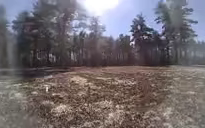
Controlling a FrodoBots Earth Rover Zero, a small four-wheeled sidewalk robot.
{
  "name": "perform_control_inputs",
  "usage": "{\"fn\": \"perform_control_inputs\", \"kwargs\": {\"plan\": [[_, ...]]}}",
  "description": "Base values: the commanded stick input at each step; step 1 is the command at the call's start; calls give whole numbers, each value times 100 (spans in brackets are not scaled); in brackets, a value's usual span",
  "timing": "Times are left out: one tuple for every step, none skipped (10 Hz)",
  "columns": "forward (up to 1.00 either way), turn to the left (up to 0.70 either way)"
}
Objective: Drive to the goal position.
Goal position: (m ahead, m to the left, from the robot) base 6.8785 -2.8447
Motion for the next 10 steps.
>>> {"fn": "perform_control_inputs", "kwargs": {"plan": [[50,-50],[50,-50],[50,-50],[50,-50],[50,-50],[50,-50],[50,-50],[50,-49],[50,-18],[50,0]]}}
